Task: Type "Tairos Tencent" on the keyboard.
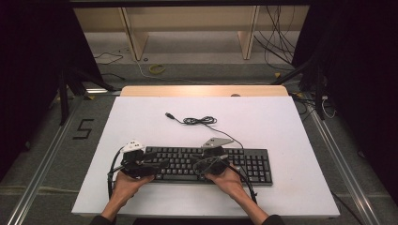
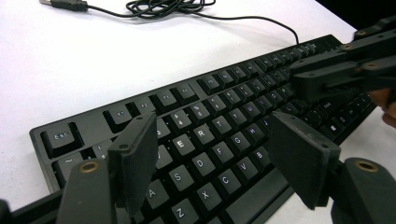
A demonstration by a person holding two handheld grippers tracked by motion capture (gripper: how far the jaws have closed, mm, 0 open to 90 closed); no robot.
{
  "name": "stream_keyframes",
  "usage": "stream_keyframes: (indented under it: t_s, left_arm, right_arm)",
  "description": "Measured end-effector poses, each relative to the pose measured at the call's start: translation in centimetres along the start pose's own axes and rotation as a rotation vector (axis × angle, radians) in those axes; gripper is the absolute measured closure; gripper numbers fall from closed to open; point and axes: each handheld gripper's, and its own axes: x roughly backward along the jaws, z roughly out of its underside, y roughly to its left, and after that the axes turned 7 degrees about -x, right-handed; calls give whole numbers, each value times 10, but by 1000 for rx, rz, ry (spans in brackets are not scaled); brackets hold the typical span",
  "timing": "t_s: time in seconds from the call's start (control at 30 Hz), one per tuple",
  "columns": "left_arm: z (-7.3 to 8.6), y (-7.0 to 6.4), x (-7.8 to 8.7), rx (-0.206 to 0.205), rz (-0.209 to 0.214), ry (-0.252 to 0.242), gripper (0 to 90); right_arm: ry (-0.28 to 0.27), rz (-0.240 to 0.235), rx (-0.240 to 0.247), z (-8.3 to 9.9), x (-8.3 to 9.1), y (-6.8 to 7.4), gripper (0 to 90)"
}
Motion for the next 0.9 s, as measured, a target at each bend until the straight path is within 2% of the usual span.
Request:
stream_keyframes:
  t_s: [0.1, 0.4, 0.9]
  left_arm:
    - [0, -1, 1, -1, 4, 2, 323]
    - [1, 0, 2, 6, 3, -1, 317]
    - [1, 0, 2, 6, 1, -1, 315]
  right_arm:
    - [23, 17, -3, -2, -7, 0, 896]
    - [74, 55, 4, -1, -20, -1, 900]
    - [95, 78, 2, 2, -26, -4, 900]
